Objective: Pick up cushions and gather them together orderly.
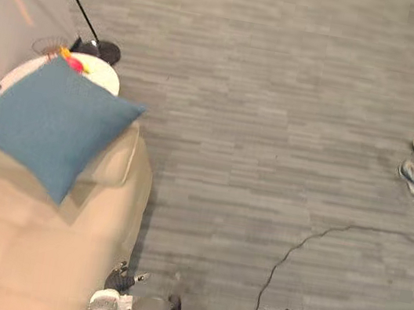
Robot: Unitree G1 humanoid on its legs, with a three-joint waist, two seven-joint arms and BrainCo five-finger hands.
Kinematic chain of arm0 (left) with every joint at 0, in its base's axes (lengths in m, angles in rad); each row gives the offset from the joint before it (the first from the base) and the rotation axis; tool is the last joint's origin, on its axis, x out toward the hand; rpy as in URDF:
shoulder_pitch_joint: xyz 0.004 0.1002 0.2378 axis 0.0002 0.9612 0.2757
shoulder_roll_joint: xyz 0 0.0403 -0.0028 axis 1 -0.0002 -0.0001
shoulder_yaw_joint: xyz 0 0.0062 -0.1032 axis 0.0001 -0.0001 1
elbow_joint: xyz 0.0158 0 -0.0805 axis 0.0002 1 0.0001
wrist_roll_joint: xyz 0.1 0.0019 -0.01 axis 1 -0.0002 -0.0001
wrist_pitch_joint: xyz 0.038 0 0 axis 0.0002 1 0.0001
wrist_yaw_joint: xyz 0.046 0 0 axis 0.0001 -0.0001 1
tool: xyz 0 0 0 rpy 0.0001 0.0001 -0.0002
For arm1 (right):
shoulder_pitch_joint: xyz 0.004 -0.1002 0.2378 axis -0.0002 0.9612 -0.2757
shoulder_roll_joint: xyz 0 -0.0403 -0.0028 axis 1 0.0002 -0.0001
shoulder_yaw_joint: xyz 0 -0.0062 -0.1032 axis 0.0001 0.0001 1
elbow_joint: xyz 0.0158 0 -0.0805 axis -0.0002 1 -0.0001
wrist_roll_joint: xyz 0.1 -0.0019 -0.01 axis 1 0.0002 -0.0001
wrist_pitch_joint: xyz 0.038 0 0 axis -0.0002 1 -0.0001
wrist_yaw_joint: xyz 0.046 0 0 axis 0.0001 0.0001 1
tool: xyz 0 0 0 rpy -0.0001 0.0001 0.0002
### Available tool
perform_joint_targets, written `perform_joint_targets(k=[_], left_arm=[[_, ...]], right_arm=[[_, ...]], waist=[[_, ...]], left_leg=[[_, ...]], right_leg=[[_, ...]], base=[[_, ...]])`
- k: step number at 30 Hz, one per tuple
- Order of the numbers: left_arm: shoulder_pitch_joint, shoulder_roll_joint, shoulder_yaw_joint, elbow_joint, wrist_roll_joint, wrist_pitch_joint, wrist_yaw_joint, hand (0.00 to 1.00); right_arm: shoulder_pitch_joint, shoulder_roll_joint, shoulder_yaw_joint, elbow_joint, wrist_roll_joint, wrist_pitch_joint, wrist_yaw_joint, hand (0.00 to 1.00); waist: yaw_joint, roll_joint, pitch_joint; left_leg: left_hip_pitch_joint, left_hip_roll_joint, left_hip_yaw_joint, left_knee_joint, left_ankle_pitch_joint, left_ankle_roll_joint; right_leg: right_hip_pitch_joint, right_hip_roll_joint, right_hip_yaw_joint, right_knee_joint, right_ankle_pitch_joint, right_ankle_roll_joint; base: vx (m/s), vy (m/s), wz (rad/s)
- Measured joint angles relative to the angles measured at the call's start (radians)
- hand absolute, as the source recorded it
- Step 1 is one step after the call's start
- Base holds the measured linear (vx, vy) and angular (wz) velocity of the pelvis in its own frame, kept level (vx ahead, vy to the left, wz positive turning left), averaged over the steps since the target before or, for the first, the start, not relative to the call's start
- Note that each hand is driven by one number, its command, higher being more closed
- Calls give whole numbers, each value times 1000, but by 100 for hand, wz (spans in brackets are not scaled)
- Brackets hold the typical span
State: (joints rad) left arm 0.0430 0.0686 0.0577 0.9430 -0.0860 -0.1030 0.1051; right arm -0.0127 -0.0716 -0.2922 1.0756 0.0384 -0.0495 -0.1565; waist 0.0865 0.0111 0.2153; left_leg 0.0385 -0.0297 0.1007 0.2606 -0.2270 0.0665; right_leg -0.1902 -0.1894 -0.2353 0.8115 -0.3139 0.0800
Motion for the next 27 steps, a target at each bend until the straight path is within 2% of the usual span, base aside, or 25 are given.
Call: perform_joint_targets(k=[1, 2, 3, 4, 5, 6, 8, 9, 10, 11, 12, 14, 15, 18, 19, 20, 21, 22, 23, 25, 26, 27], left_arm=[[-5, -2, 1, -1, -2, 0, 1, 0], [-13, -5, 1, -3, -3, -1, 1, 0], [-15, -5, 1, -3, -3, -1, 1, 0], [-16, -5, 1, -3, -3, -1, 2, 0], [-11, -1, 2, 0, -3, -1, 5, 0], [1, -2, 4, 8, -3, -1, 6, 0], [11, -32, 10, 19, -3, -3, 5, 0], [17, -52, 43, 13, 0, -7, 6, 0], [10, -66, 74, 2, 0, -9, 5, 0], [8, -72, 83, -2, 0, -9, 5, 0], [10, -71, 81, -15, -3, -10, 5, 0], [9, -61, 62, -22, -4, -15, 1, 0], [9, -58, 38, -26, -4, -21, -1, 0], [5, -52, 24, -27, -5, -21, -3, 0], [-2, -50, 17, -25, -4, -20, -3, 0], [-9, -48, 4, -19, -4, -20, -3, 0], [-10, -46, 0, -17, -4, -19, -3, 0], [-9, -41, -2, -13, -4, -19, -5, 0], [-19, -26, -5, -9, -6, -19, -12, 0], [-22, -13, -2, -8, -9, -18, -22, 0], [-16, -12, 1, -8, -15, -18, -23, 0], [-7, -12, 0, -7, -16, -18, -24, 0]], right_arm=[[-8, -2, 0, -2, 0, 0, 1, 0], [-16, -3, 0, -7, 0, -1, 1, 0], [-18, -3, 0, -7, 1, -1, 1, 0], [-22, -2, 0, -9, 1, -2, 1, 0], [-21, 3, 0, -5, 1, -1, 2, 0], [-12, 1, -2, -5, 4, -2, 2, 0], [-10, -17, -7, -6, 2, -1, 2, 0], [-10, -18, -10, -12, 2, -1, 1, 0], [1, -6, -8, -34, 3, -1, 1, 0], [6, -3, -5, -42, 4, -1, 1, 0], [10, 8, 24, -44, 4, -1, 2, 0], [12, 11, 26, -44, 6, -3, 1, 0], [5, 9, 22, -45, 6, -12, 1, 0], [-15, 5, 22, -45, 8, -14, 1, 0], [-25, -1, 21, -42, 8, -14, 1, 0], [-26, -9, 21, -39, 9, -14, 1, 0], [-26, -10, 21, -39, 9, -14, 0, 0], [-30, -15, 21, -39, 11, -14, 0, 0], [-39, -6, 31, -38, 12, -14, 2, 0], [-47, 3, 31, -38, 9, -14, 5, 0], [-46, 0, 32, -38, 6, -14, 8, 0], [-45, -5, 32, -38, 4, -16, 9, 0]], waist=[[-4, 5, 3], [-12, 14, 5], [-15, 16, 6], [-23, 12, 6], [-28, -6, 2], [-32, -9, 3], [-29, 26, -8], [-32, 40, -16], [-39, 50, -11], [-37, 54, -9], [-23, 52, -2], [-22, 48, 0], [-20, 47, -1], [-20, 47, -1], [-18, 47, -1], [-12, 46, 0], [-8, 46, -1], [1, 42, 0], [10, 18, -1], [11, 2, 1], [13, 2, -4], [13, 3, -7]], left_leg=[[19, 8, -27, -19, 0, -1], [38, 24, -68, -34, -13, -20], [40, 28, -85, -34, -22, -27], [50, 37, -117, -32, -44, -44], [67, 35, -159, -28, -69, -66], [79, 41, -217, -8, -107, -92], [80, 79, -252, 18, -116, -100], [34, 99, -265, 108, -114, -103], [-64, 121, -247, 305, -85, -148], [-99, 135, -229, 379, -64, -165], [-203, 214, -112, 575, -34, -153], [-235, 242, -20, 592, -43, -145], [-252, 240, 56, 520, -50, -135], [-277, 192, 139, 284, -28, -113], [-286, 167, 206, 136, 21, -104], [-279, 138, 283, -7, 128, -90], [-271, 135, 302, -35, 167, -89], [-247, 119, 327, -68, 211, -50], [-246, 92, 315, -54, 193, -19], [-251, 85, 303, 0, 153, 2], [-240, 88, 295, 54, 108, 10], [-207, 88, 271, 79, 62, 5]], right_leg=[[-26, 6, 0, -94, 4, 0], [-58, 29, 36, -246, 35, 12], [-70, 39, 62, -300, 56, 17], [-85, 58, 134, -398, 104, 21], [-84, 69, 234, -516, 178, 31], [-70, 69, 253, -508, 301, 32], [-70, 86, 198, -441, 231, -3], [-64, 79, 137, -402, 184, -20], [-26, 77, 66, -391, 145, -43], [-5, 78, 40, -397, 136, -54], [91, 92, -31, -444, 113, -85], [171, 92, -82, -506, 113, -87], [227, 88, -120, -560, 115, -84], [277, 81, -176, -636, 124, -69], [290, 75, -202, -663, 127, -63], [312, 65, -228, -685, 125, -38], [317, 63, -229, -691, 124, -32], [332, 57, -227, -703, 121, -19], [344, 41, -224, -728, 135, 4], [373, 30, -220, -728, 145, 20], [381, 18, -209, -656, 142, 30], [345, -18, -192, -465, 126, 58]], base=[[410, -131, 92], [322, -146, 79], [403, -230, 90], [420, -297, 89], [608, -520, 128], [446, -410, 112], [343, -320, 89], [484, -435, 137], [470, -427, 135], [399, -386, 145], [320, -283, 97], [293, -218, 91], [235, -152, 73], [232, -50, 68], [325, 71, 69], [276, 74, 61], [315, 100, 34], [345, 87, 18], [407, 108, 25], [292, 79, 33], [367, 142, 40], [306, 125, 41]])
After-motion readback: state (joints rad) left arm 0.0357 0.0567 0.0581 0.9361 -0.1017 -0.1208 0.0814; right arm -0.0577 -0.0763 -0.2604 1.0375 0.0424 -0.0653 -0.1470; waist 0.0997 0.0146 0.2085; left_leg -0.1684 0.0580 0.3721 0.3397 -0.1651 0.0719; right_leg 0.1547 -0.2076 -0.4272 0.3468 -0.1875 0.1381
